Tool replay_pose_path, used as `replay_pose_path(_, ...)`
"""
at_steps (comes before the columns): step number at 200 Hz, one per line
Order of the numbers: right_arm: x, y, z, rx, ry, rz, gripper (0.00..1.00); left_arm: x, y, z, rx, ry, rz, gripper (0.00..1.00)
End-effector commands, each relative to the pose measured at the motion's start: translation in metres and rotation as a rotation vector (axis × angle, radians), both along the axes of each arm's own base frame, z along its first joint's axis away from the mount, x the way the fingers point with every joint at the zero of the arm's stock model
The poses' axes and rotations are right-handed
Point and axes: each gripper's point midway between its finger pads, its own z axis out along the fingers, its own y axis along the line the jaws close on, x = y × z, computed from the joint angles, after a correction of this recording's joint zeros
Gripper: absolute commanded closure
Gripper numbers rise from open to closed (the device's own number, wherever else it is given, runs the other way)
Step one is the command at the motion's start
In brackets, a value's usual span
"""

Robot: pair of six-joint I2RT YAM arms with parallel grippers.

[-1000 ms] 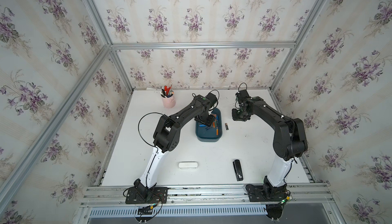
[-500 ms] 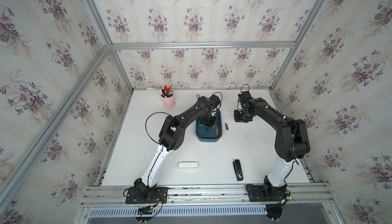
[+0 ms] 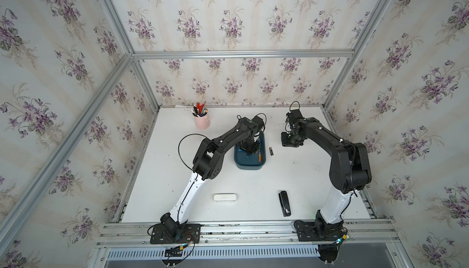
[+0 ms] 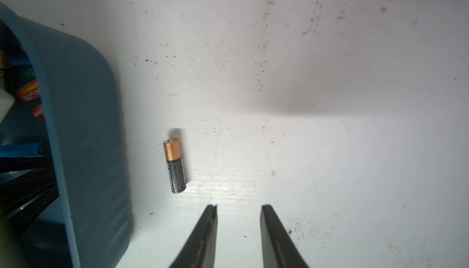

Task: Take the batteries out of the storage box
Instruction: Pick up the battery from the storage box.

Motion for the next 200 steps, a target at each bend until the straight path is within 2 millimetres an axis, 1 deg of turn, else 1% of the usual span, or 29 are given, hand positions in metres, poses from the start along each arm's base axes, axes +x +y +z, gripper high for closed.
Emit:
replay_pose_path(1,0.001,0.001,0.003,0.008,-0.014,0.006,0.65,-0.003,0.001,-0.005,0.009,0.019,0.012,0.74)
replay_pose_path(40,0.002,0.002,0.004,0.014,-0.017,0.006,0.65,-0.004,0.002,-0.007,0.015,0.030,0.027,0.77)
replay_pose_path(68,0.002,0.003,0.006,0.023,-0.021,0.002,0.66,-0.005,-0.002,0.000,-0.014,0.034,0.039,0.79)
replay_pose_path(88,0.003,0.006,0.008,0.037,-0.026,0.000,0.66,-0.004,-0.005,0.013,-0.044,0.019,0.049,0.80)
replay_pose_path(116,0.004,0.009,0.009,0.053,-0.032,0.001,0.66,-0.002,-0.004,0.033,-0.095,0.007,0.075,0.79)
replay_pose_path(145,0.005,0.015,0.013,0.062,-0.037,0.006,0.66,0.002,0.006,0.053,-0.128,-0.016,0.113,0.80)
replay_pose_path(169,0.008,0.020,0.021,0.067,-0.055,0.015,0.66,0.003,0.018,0.072,-0.151,-0.034,0.136,0.80)
replay_pose_path(185,0.012,0.025,0.024,0.070,-0.062,0.020,0.66,0.006,0.030,0.081,-0.192,-0.040,0.179,0.80)
replay_pose_path(200,0.014,0.029,0.025,0.072,-0.061,0.024,0.66,0.008,0.049,0.085,-0.213,-0.047,0.232,0.80)
